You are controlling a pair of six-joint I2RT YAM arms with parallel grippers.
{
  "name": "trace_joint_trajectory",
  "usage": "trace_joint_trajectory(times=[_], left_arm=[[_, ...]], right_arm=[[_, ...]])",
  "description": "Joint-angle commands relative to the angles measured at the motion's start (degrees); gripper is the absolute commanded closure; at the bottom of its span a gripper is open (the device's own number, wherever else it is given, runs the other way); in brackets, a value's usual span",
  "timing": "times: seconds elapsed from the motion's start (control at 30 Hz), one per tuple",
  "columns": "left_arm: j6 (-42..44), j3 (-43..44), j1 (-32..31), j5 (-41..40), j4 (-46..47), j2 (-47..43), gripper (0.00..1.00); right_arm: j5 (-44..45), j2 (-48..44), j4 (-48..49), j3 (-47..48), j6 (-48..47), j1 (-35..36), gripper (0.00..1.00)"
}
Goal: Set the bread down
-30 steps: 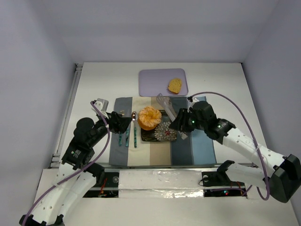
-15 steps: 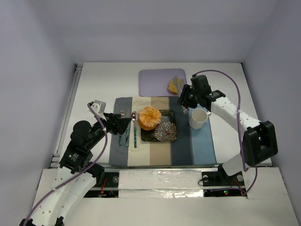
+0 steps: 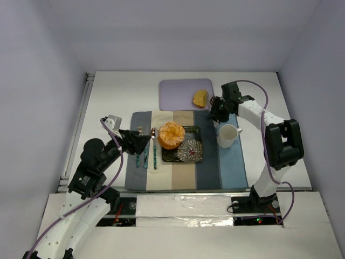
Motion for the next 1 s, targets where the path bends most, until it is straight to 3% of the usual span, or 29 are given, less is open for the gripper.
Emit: trace_joint_trajectory(times=[0.0, 0.13, 0.33, 0.53, 0.67, 0.97], left_arm=[[0.41, 0.04, -0.43, 0.69, 2.70, -0.80, 0.41], [0.41, -0.05, -0.43, 0.77, 2.69, -0.62, 0.41], [0.41, 0.04, -0.43, 0.51, 2.69, -0.18, 0.41], [0.41, 0.04, -0.43, 0.16, 2.61, 0.34, 0.41], [0.32, -0.05, -0.43, -0.10, 2.61, 0.78, 0.41], [0.24, 0.04, -0.43, -0.28, 2.70, 2.45, 0.41]], right_arm=[[-3.76, 0.46, 1.04, 3.22, -1.22, -0.68, 0.56], [-5.61, 0.90, 2.54, 2.69, -0.95, -0.68, 0.61], [-7.46, -2.17, 5.52, 0.50, 0.19, -0.68, 0.85], [-11.41, -11.39, 7.81, -3.80, 1.50, -0.68, 0.88], [-12.73, -20.26, 9.65, -13.88, 2.82, 1.78, 0.88], [-8.35, -43.28, 5.10, -30.79, 9.68, 15.04, 0.87]])
